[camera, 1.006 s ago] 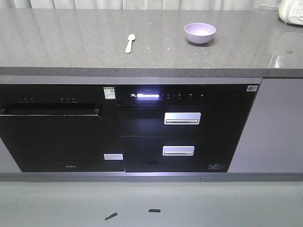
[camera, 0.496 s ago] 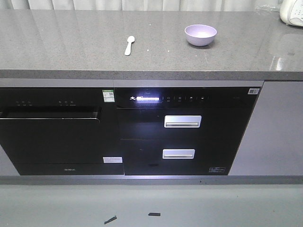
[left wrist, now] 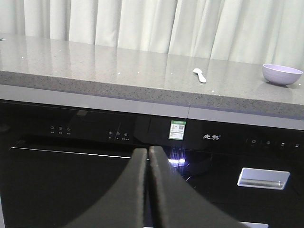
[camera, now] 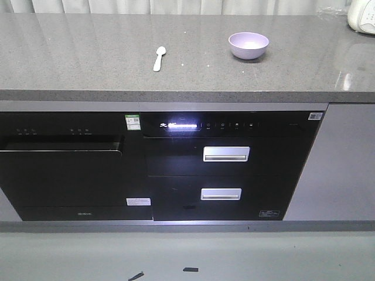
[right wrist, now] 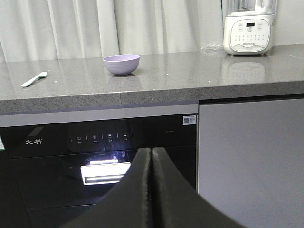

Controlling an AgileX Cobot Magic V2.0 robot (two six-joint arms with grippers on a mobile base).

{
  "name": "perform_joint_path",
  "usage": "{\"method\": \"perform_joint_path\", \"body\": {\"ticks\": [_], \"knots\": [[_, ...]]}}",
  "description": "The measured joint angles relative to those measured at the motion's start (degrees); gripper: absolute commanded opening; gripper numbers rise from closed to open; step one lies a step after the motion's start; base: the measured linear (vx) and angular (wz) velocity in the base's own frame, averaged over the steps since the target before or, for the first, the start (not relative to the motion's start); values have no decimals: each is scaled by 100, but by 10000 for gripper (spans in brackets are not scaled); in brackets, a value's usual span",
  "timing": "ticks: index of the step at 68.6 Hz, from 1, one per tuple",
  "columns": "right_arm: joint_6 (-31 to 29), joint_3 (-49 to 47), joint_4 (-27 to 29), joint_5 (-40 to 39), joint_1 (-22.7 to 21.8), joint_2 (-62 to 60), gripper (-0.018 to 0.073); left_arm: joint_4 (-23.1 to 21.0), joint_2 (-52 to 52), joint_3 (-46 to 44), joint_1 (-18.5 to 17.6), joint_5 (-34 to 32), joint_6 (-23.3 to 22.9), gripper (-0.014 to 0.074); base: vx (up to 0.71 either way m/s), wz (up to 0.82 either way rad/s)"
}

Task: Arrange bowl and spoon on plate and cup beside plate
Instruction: 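Drive forward until the counter edge is just ahead of the grippers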

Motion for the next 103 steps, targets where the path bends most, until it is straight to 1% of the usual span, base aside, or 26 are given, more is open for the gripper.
{"method": "perform_joint_path", "body": {"ticks": [103], "knots": [[0, 0, 0, 0, 0, 0, -1, 0, 0, 0, 0, 0, 0, -6, 3, -1]]}}
